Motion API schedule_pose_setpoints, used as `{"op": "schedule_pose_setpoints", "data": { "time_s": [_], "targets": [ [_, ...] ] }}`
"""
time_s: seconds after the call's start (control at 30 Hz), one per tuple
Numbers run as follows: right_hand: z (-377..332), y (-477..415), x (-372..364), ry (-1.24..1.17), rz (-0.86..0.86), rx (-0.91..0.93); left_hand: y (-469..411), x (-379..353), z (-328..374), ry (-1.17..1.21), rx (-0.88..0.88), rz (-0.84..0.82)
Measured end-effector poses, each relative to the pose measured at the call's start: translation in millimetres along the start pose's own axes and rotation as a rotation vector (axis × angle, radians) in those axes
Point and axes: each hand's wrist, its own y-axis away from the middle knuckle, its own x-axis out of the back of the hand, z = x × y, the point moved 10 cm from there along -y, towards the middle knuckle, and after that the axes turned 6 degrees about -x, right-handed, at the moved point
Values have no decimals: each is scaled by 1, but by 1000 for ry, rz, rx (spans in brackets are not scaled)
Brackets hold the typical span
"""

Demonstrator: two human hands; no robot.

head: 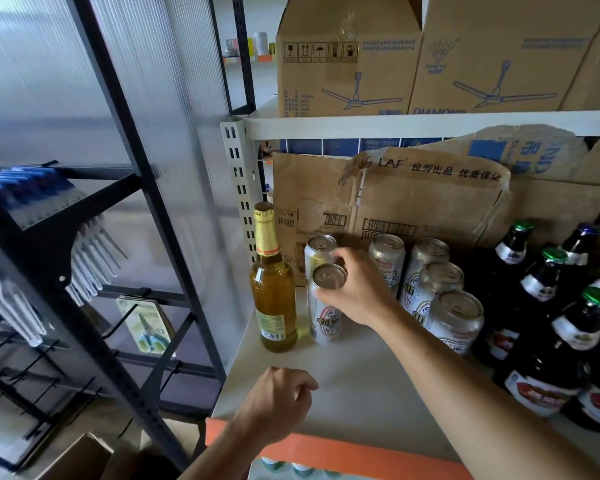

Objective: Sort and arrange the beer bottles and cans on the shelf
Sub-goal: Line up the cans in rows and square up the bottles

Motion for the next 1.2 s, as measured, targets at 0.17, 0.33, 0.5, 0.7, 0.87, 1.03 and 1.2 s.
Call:
{"op": "schedule_pose_setpoints", "data": {
  "time_s": [0.17, 0.33, 0.5, 0.7, 0.87, 1.03, 1.2],
  "targets": [
    [8, 12, 1, -94, -59, -32, 4, 1, -9, 59, 48, 7],
    [18, 20, 37, -128, 135, -107, 5, 9, -14, 215, 119, 81],
    [18, 24, 61, -255, 201, -218, -7, 11, 9, 388, 110, 95],
    [7, 25, 71, -246, 127, -183, -15, 13, 22, 501, 69, 123],
    [5, 25, 51, -713, -162, -188, -14, 18, 61, 675, -71, -97],
    [11, 27, 45, -983, -236, -265, -12, 25, 75, 839, -108, -205],
    [6, 27, 53, -939, -160, -233, -8, 19, 68, 1037, -30, -237]
  ]
}}
